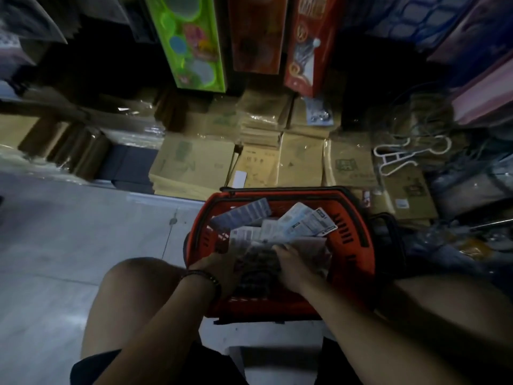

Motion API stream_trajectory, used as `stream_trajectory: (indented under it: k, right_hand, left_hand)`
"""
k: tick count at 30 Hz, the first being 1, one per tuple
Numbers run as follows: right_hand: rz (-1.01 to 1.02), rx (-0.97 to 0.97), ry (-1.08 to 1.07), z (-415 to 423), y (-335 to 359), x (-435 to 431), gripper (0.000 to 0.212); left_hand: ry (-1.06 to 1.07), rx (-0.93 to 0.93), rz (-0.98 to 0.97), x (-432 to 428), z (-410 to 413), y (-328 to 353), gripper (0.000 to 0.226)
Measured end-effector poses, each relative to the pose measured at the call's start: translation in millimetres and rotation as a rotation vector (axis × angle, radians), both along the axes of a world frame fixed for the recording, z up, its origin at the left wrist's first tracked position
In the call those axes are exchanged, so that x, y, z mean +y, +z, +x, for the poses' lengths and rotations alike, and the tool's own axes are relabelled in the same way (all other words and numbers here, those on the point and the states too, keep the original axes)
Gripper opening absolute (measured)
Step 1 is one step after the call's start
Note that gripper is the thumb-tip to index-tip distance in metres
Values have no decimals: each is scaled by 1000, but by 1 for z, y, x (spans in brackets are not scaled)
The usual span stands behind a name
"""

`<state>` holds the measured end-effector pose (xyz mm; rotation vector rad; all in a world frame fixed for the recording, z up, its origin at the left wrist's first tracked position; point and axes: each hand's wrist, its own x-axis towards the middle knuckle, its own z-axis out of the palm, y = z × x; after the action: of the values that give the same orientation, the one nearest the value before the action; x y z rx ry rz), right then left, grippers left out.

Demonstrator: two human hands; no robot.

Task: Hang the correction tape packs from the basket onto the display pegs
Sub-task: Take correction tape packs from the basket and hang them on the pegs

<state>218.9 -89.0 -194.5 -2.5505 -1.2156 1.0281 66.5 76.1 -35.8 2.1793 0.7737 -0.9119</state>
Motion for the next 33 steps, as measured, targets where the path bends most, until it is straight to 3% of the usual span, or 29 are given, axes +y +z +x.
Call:
stream_trajectory:
  k: [4, 11, 17, 20, 25, 30, 33]
  right_hand:
    - [-59, -177, 93, -1, -8, 8, 49]
    - [-5, -191, 149, -7, -5, 7, 26]
    - [25, -99, 162, -11, -12, 6, 51]
    - [32, -98, 131, -17, -7, 10, 42]
    - [222, -127, 185, -31, -4, 18, 33]
    - [184, -213, 289, -39, 5, 25, 21]
    - [150, -234, 271, -35, 9, 20, 26]
  left_hand:
    - [-23, 48, 3, 4, 4, -9, 46]
    - [5, 13, 16, 8, 10, -17, 42]
    - [27, 26, 9, 10, 10, -16, 40]
    - [40, 41, 8, 10, 9, -14, 42]
    - [55, 55, 0, 11, 8, -9, 34]
    - [31, 62, 9, 14, 4, -2, 32]
    - [97, 49, 4, 17, -1, -5, 34]
